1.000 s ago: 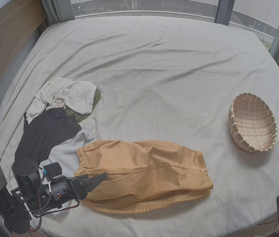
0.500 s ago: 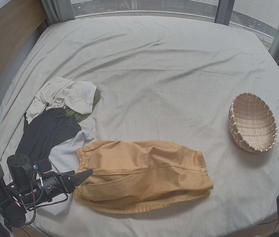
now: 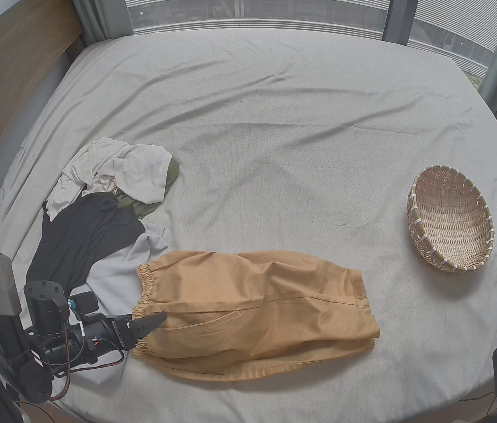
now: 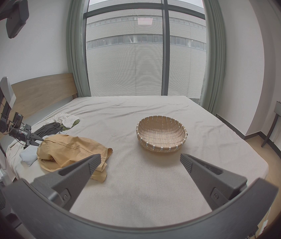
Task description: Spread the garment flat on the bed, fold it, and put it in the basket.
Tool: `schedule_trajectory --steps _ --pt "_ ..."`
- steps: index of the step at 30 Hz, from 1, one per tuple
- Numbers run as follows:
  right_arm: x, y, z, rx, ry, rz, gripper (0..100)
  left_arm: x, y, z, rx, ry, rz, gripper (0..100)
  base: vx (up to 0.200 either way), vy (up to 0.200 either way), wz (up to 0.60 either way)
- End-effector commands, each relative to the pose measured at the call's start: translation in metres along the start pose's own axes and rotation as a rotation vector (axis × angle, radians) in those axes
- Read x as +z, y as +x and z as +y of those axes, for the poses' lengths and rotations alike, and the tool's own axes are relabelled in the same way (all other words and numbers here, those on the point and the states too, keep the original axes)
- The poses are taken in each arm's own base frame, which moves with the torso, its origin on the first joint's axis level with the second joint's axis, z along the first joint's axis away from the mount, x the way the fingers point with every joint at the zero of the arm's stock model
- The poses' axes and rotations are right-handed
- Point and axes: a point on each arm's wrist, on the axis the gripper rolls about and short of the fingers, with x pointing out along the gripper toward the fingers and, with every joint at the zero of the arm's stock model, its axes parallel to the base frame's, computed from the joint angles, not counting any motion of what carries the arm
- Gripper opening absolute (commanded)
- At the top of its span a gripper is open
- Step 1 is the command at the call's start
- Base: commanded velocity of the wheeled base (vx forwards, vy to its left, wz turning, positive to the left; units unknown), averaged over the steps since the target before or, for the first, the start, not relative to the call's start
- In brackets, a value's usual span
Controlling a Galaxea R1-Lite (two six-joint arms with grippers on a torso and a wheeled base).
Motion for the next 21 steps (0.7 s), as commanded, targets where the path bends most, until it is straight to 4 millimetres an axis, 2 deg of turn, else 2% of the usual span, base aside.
schedule_trajectory --steps 1,14,21 --pt "-0.005 0.001 0.0 0.0 0.0 0.018 100 -0.006 -0.001 0.0 0.004 -0.008 0.031 100 0.0 0.0 0.0" --pt "-0.005 0.001 0.0 0.0 0.0 0.016 100 -0.008 -0.002 -0.022 -0.093 0.017 0.039 100 0.0 0.0 0.0" --pt "-0.005 0.001 0.0 0.0 0.0 0.016 100 0.004 -0.008 -0.032 -0.179 0.041 -0.01 100 0.0 0.0 0.0"
